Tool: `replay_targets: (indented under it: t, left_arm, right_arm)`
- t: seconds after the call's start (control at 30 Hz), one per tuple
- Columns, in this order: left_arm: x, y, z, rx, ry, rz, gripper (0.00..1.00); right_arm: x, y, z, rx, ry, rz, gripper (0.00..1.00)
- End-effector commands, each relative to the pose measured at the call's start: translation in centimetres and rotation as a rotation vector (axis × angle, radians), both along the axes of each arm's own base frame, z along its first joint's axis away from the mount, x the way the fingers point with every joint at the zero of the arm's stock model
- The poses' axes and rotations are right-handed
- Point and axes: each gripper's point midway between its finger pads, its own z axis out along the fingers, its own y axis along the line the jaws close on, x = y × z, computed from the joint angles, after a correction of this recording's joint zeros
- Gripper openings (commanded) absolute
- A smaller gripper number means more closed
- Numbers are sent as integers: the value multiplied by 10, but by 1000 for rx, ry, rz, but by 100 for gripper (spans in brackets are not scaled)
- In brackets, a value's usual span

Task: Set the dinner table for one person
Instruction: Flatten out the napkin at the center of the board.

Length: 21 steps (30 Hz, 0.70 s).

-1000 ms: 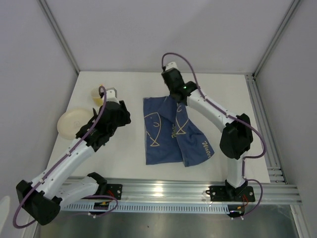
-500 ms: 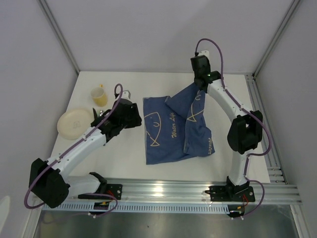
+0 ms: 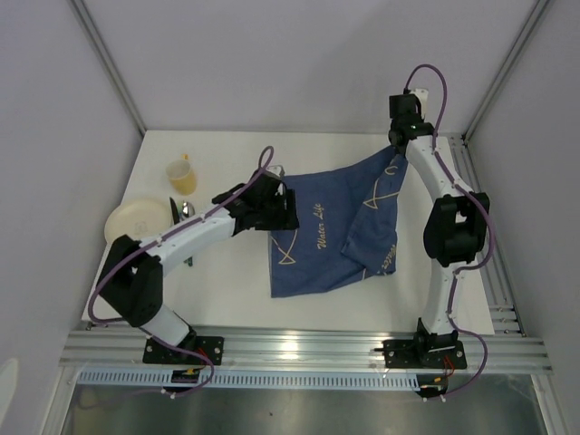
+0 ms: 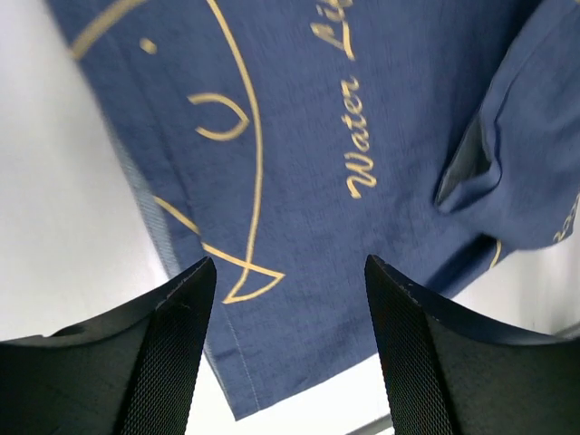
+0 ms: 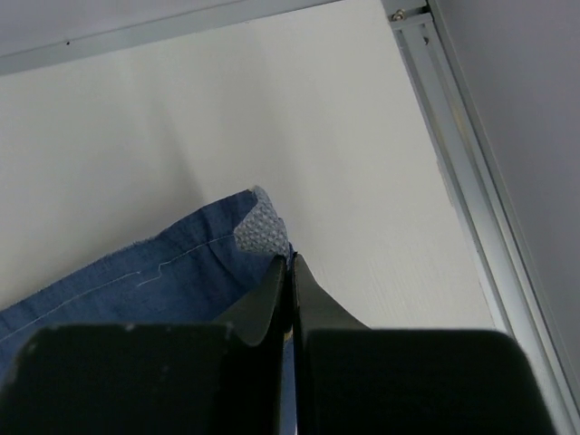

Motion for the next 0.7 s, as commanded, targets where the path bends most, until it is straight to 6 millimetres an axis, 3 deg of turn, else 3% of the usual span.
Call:
replay_targets:
  t: [0.0,0.17,0.27,0.3,0.33,0.4,0.5,0.53,0.67]
  left_arm:
    - [-13,-24,-9,-27,91,-69,71]
    - [-18,-37,-18,-17,123,-115,70]
    - [-18,-41,-22,-15,141,-128,70]
    - [-18,-44,-20,-22,141,-136,70]
    - [-19,-45,-22,-21,150,-141,70]
    - [-17,-48,-21,-22,148,-150,69]
    - [-17,-51,-22,-20,148,-164,69]
    - [-17,-52,-22,-24,151,-168,69]
    - [-18,-59,-27,-42,175,-186,68]
  right_arm:
    - [21,-13,-15,40,-12,-41,0]
    - [28,-26,-55,94,65,-67,2]
    - [31,-26,-72,98,95,-80,18]
    - [28,-29,-76,88,107,-102,35]
    - [28,-33,-81,89,110,-133,43]
    - [28,-33,-82,89,105,-145,59]
    - [29,-22,-71,112,75,-93,64]
    - [28,-19,-53,114,38,-77,65]
    - [18,9,-28,115,-1,34,75]
